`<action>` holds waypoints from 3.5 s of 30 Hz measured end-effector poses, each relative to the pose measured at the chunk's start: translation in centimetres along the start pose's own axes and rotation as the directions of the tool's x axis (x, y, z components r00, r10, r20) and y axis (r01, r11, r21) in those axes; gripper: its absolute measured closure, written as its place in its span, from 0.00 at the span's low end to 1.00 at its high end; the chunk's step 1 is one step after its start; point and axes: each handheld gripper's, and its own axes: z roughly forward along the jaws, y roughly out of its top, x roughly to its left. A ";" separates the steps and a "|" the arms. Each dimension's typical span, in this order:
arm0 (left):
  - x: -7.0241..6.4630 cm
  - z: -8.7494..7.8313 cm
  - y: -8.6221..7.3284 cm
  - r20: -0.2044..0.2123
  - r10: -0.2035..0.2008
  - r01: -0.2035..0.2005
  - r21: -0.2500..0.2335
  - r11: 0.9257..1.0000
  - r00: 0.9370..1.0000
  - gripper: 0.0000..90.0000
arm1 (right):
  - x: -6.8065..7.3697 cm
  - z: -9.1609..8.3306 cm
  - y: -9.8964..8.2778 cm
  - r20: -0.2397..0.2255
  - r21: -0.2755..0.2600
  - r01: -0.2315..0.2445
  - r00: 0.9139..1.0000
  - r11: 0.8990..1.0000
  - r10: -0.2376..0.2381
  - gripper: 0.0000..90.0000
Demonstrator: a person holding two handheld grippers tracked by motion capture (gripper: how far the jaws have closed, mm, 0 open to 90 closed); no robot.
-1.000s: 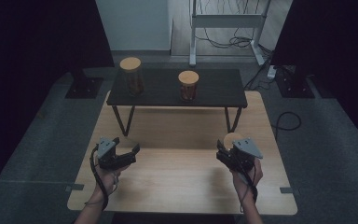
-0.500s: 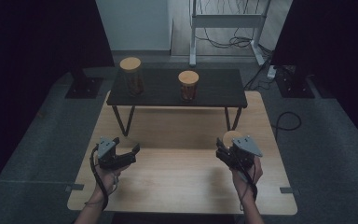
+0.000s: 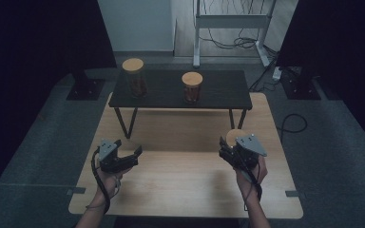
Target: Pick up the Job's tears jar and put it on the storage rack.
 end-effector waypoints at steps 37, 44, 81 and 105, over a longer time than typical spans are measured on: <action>0.2 -0.2 0.1 -0.001 -0.005 0.005 -0.008 1.000 1.000 0.08 | 0.3 0.5 2.7 0.004 -0.030 0.031 1.000 0.999 -0.030 0.28; 0.2 -0.3 0.2 -0.001 -0.009 0.009 -0.011 1.000 1.000 0.09 | 0.3 0.6 3.1 0.005 -0.032 0.035 0.999 0.999 -0.035 0.28; 0.6 -0.7 0.3 -0.004 -0.023 0.023 -0.027 0.999 1.000 0.09 | 0.6 1.4 5.4 0.010 -0.049 0.052 0.999 0.997 -0.052 0.28; 0.7 -0.7 0.3 -0.006 -0.025 0.025 -0.028 0.999 1.000 0.09 | 0.4 1.9 6.6 0.015 -0.060 0.048 0.999 0.997 -0.047 0.28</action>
